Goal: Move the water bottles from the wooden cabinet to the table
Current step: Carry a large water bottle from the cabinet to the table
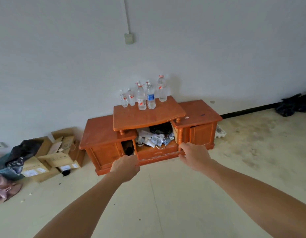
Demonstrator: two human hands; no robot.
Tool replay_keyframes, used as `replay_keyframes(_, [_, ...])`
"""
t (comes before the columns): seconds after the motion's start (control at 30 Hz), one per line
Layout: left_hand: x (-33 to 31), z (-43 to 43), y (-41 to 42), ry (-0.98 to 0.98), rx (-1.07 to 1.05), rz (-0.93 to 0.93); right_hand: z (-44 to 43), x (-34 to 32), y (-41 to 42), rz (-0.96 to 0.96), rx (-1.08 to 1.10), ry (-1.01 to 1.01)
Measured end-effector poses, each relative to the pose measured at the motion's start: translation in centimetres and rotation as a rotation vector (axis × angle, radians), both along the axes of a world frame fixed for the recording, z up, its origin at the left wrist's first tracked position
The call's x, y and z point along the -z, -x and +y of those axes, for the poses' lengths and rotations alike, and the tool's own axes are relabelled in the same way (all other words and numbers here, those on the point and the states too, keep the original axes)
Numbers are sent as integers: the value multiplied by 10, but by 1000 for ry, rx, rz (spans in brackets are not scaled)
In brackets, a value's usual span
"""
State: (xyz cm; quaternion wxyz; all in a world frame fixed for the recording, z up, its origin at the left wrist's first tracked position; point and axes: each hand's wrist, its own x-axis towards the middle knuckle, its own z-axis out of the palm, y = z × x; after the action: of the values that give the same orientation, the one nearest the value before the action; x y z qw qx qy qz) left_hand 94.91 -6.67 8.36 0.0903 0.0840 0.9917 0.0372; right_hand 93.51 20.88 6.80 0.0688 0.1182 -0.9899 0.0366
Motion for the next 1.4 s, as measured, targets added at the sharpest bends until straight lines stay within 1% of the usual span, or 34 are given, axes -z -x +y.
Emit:
replay_keyframes(0.1, [8, -8, 56, -22, -69, -34, -14, 1, 72, -26, -97, -3])
replay_keyframes(0.27, [23, -29, 157, -73, -173, -54, -35, 21, 172, -60, -163, -56])
replay_keyframes(0.4, [35, -49, 257, -76, -194, -43, -52, 34, 280, -69, -148, -60])
replay_keyframes(0.57, [32, -76, 380, -44, -168, -72, -74, 27, 407, -58, -103, -46])
replay_keyframes(0.63, [27, -83, 420, -39, -137, -65, -80, 20, 441, -47, -103, -39])
replay_keyframes(0.8, [34, -88, 513, -73, -117, -96, -87, 23, 524, -93, -78, -33])
replay_keyframes(1.0, [62, -85, 621, -114, -146, -129, -88, 49, 642, -172, -81, -18])
replay_keyframes(1.1, [67, -80, 675, -102, -163, -137, -84, 59, 699, -206, -70, 6])
replay_keyframes(1.33, [50, -58, 815, -90, -161, -77, -68, 76, 817, -286, -50, 57])
replay_keyframes(1.4, [45, -51, 845, -144, -176, -48, -69, 84, 833, -333, -45, 72])
